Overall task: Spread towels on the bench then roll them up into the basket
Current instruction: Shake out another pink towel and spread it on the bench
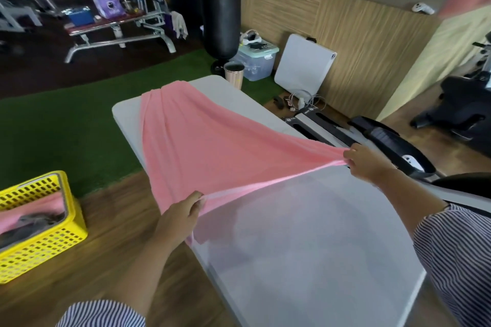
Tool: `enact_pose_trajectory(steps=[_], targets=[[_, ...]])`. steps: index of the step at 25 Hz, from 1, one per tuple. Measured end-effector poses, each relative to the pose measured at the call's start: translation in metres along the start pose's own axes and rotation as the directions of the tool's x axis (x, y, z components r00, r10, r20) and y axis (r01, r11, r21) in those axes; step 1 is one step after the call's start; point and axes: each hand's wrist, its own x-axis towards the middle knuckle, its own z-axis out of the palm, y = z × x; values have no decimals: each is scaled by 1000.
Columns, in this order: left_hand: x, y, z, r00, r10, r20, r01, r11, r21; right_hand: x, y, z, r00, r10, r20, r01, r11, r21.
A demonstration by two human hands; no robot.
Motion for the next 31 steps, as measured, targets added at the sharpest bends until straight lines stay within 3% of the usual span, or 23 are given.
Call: enact_pose_trajectory(steps=[5,7,9,12,15,19,24,27,31], targets=[[-51,43,83,985,-90,-148,110,986,129,-23,63,26,991,-82,107,86,996,-28],[-77,64,127,976,-140,-166,156,983,92,-40,99,42,981,-99,166,104,994,-21],[-109,92,179,978,-184,-101,192,979,73,-64,140,59,961,-99,260,123,990,-76],[-154,142,243,956,-275,108,263,958,113,-106,182,85,852,-54,520,173,968,-181],[-175,164,269,950,-286,122,267,952,151,-132,199,100,796,-34,605,84,995,-55],[-180,172,273,947,-322,-1,317,932,177,-152,205,106,890,-55,453,41,998,41],[-179,186,267,939,-345,16,341,933,113,-165,190,99,922,-149,358,174,984,-38],[-175,185,259,948,-313,-58,318,942,107,-173,154,90,949,-185,255,207,976,-61],[-173,161,229,949,-260,-179,290,943,163,-171,66,90,930,-300,211,302,953,25]])
